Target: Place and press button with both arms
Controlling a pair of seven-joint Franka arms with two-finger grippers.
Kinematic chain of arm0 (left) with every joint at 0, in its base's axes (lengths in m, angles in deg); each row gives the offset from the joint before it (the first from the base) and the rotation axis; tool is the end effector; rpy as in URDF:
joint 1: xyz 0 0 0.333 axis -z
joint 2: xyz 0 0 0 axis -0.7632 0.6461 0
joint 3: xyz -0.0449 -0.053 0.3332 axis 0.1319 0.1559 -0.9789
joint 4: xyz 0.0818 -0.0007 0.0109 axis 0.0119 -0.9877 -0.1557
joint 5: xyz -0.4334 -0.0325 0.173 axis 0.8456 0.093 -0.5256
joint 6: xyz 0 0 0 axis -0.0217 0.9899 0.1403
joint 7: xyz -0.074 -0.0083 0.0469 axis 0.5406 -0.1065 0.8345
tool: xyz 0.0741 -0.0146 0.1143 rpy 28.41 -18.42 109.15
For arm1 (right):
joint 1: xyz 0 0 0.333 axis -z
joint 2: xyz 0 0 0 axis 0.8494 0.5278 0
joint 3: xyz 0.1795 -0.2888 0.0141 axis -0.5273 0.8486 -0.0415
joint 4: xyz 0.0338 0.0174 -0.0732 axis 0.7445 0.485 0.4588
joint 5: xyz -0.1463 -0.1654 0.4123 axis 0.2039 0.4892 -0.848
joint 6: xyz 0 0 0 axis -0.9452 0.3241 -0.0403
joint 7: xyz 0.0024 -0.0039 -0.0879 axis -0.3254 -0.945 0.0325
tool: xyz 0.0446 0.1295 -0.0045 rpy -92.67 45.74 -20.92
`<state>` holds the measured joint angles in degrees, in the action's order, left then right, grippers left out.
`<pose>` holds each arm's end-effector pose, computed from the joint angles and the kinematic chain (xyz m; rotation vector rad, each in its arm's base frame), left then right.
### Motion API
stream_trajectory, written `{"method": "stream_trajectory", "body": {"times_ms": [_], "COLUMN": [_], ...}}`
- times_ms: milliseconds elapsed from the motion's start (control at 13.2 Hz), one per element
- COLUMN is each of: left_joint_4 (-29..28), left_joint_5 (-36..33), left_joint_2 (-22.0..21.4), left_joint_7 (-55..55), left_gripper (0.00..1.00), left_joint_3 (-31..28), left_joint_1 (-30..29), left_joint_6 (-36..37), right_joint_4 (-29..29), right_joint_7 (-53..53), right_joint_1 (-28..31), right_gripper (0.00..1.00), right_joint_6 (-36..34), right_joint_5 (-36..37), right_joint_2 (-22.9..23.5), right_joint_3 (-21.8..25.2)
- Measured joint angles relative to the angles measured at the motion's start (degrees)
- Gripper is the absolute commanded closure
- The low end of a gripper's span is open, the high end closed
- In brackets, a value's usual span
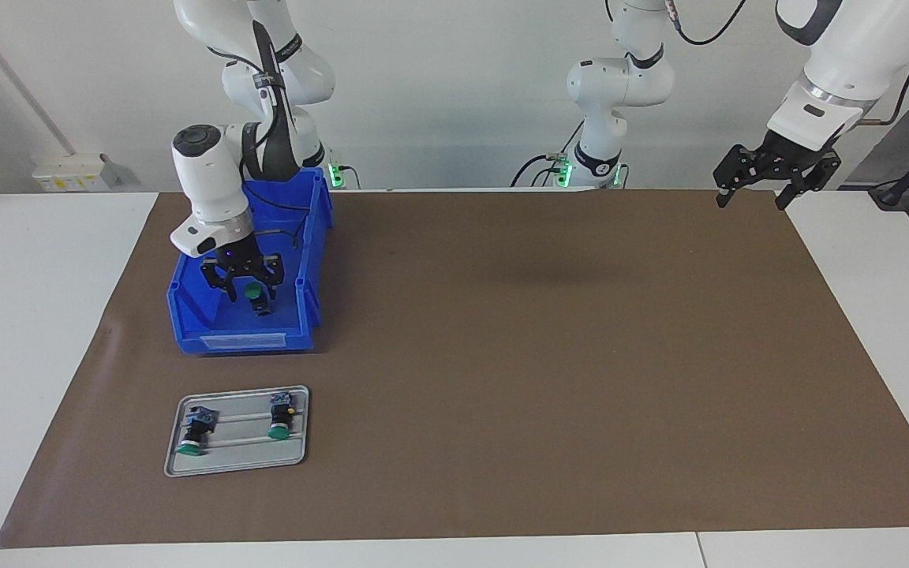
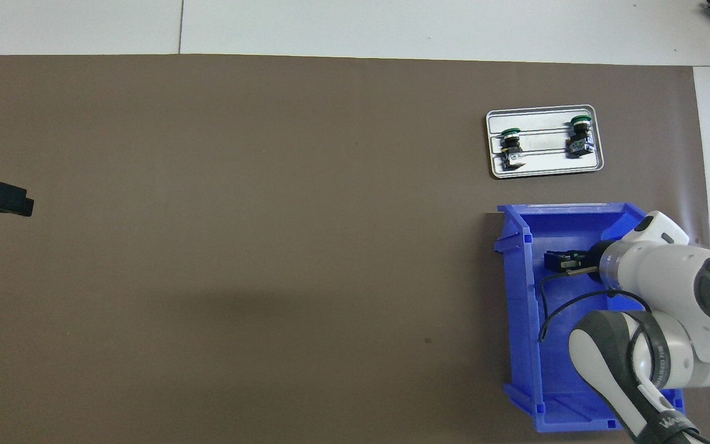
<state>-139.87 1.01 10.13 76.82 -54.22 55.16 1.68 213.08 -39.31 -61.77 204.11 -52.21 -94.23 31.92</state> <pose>0.6175 -0.0084 0.6363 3.1324 -0.2166 -0.0061 0.5327 -0.0080 0.2862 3.0912 0.1166 0.3067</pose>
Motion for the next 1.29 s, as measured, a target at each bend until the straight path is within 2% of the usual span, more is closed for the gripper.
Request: {"method": "stream_trajectory", "body": {"times_ms": [76,228,531,759,1138,1290], "left_joint_4": [0.0,0.0,0.0,0.0,0.0,0.0], "left_joint_5": [0.0,0.0,0.0,0.0,0.0,0.0], "left_joint_2": [0.0,0.0,0.0,0.0,0.0,0.0], "left_joint_7": [0.0,0.0,0.0,0.0,0.0,0.0], "left_gripper": [0.0,0.0,0.0,0.0,0.0,0.0], "left_joint_3": [0.0,0.0,0.0,0.0,0.0,0.0], "left_joint_1": [0.0,0.0,0.0,0.0,0.0,0.0], "left_joint_6": [0.0,0.0,0.0,0.0,0.0,0.0], "right_joint_4": [-0.8,-5.1,-20.1,-29.7,-48.8,-52.5], "right_joint_7": [-0.1,-2.1,-8.3,-9.9,-10.0,-10.0], "right_joint_1": [0.0,0.0,0.0,0.0,0.8,1.6], "right_gripper": [0.0,0.0,0.0,0.0,0.0,0.0], "right_joint_6": [-0.7,-6.9,-25.3,-36.1,-56.6,-59.3], "right_joint_5": [0.0,0.0,0.0,0.0,-1.0,-1.2], "right_joint_2": [-0.2,-0.8,-1.7,-1.6,1.6,3.1], "right_joint_3": [-0.1,-0.3,-0.7,-0.7,-0.4,-0.4]}}
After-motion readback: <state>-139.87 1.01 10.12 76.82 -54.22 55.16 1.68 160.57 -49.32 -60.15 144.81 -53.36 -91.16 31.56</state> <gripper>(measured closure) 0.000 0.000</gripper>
